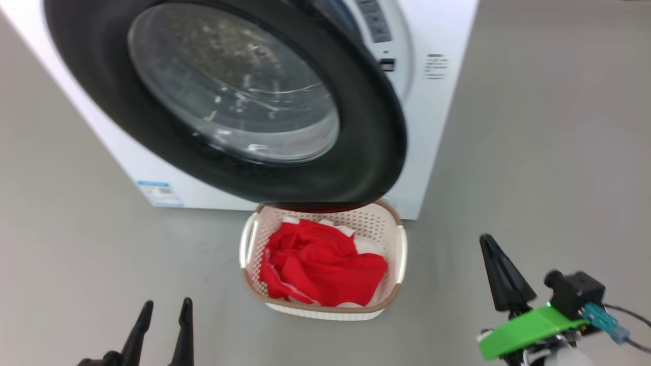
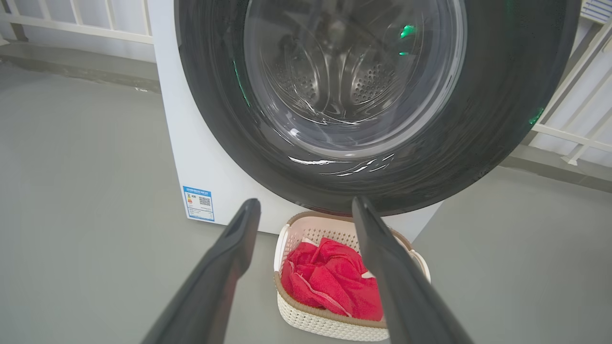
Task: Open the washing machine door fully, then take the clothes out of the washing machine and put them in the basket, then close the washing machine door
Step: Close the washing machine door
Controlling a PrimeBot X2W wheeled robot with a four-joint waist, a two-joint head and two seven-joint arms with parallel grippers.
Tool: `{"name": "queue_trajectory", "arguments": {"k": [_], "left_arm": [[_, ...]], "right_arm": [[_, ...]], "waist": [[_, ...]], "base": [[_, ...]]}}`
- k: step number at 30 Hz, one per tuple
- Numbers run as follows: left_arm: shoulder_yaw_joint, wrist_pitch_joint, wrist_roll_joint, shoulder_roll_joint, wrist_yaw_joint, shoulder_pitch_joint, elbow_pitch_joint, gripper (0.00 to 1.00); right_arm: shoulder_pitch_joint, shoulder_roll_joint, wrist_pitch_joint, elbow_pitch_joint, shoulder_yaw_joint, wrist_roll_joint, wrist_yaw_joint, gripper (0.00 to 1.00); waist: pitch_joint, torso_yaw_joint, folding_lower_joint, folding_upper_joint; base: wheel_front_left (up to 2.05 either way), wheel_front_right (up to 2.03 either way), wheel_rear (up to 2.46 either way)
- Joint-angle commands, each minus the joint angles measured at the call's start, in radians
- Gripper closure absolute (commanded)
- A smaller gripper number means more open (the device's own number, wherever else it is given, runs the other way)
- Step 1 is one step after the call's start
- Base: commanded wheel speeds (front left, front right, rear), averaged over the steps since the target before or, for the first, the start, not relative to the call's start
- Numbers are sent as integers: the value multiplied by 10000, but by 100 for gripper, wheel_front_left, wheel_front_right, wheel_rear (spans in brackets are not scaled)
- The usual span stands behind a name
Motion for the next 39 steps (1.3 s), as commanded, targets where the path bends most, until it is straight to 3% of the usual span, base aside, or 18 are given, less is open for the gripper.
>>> {"name": "queue_trajectory", "arguments": {"k": [1, 19, 39], "left_arm": [[280, -93, -36, 70, -54, -461, -200, 0], [-702, -93, -851, 26, -54, -1343, -295, 0], [-1228, -93, -1514, 24, -54, -2577, -677, 0]], "right_arm": [[-542, -95, -65, -180, 338, -142, 4, 100], [-3253, -546, -65, 333, 838, -324, 4, 100], [-5164, -917, -65, 227, 271, -575, 4, 100]], "waist": [[214, 623, 0, -1], [1537, 2132, 0, -1], [3583, 2344, 0, -1]], "base": [[0, 0, 0], [0, 0, 0], [0, 0, 0]]}}
